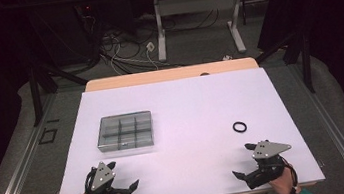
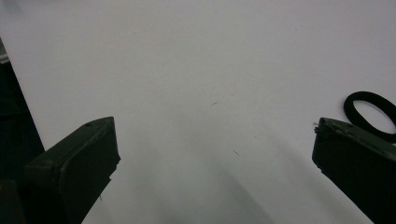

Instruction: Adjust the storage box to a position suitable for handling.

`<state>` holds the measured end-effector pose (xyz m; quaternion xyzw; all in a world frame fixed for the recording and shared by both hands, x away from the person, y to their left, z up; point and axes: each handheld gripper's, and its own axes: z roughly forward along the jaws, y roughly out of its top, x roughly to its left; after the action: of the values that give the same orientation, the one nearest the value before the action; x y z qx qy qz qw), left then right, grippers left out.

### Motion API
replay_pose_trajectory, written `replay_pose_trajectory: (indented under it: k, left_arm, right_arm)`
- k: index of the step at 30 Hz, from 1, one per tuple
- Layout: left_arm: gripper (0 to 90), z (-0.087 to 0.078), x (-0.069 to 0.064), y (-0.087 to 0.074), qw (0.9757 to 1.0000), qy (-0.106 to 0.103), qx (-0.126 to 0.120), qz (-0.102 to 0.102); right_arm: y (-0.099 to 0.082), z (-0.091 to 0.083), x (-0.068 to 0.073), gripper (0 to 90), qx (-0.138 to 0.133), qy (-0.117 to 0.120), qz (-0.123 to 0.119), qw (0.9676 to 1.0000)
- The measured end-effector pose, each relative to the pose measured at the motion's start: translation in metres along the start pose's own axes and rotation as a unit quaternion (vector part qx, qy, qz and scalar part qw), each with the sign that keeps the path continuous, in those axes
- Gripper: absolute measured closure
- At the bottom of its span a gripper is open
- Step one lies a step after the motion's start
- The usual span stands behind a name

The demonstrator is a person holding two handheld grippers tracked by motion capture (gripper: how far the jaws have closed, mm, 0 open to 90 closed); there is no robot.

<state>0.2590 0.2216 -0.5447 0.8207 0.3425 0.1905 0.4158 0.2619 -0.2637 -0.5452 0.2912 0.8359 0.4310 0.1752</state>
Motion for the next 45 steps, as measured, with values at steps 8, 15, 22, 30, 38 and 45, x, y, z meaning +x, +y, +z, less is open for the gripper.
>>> replay_pose_trajectory:
  k: [8, 15, 22, 30, 38, 45]
  left_arm:
    - [0.0, 0.0, 0.002, 0.001, 0.9999, 0.007, 0.01, -0.003]
    - [0.0, 0.001, 0.006, 0.001, 0.9995, 0.015, 0.02, -0.016]
    - [0.0, 0.0, 0.016, 0.004, 0.9985, 0.028, 0.032, -0.033]
    - [0.0, -0.004, 0.032, 0.007, 0.9966, 0.049, 0.046, -0.048]
    - [0.0, -0.005, 0.04, 0.012, 0.9948, 0.067, 0.058, -0.051]
    - [0.0, -0.002, 0.051, 0.014, 0.9906, 0.079, 0.089, -0.067]
  right_arm:
    - [0.0, 0.001, 0.0, 0.0, 0.002, 0.001, 0.003, 1.0]
    - [0.0, 0.0, 0.0, 0.1, 0.006, 0.002, 0.003, 1.0]
    - [-0.001, 0.001, -0.002, 0.1, 0.007, 0.004, 0.002, 1.0]
    - [-0.001, 0.002, -0.003, 0.1, 0.011, 0.007, 0.006, 0.9999]
    - [-0.002, 0.003, -0.003, 0.1, 0.011, 0.006, 0.009, 0.9999]
    - [-0.001, 0.003, -0.003, 0.1, 0.014, 0.008, 0.009, 0.9998]
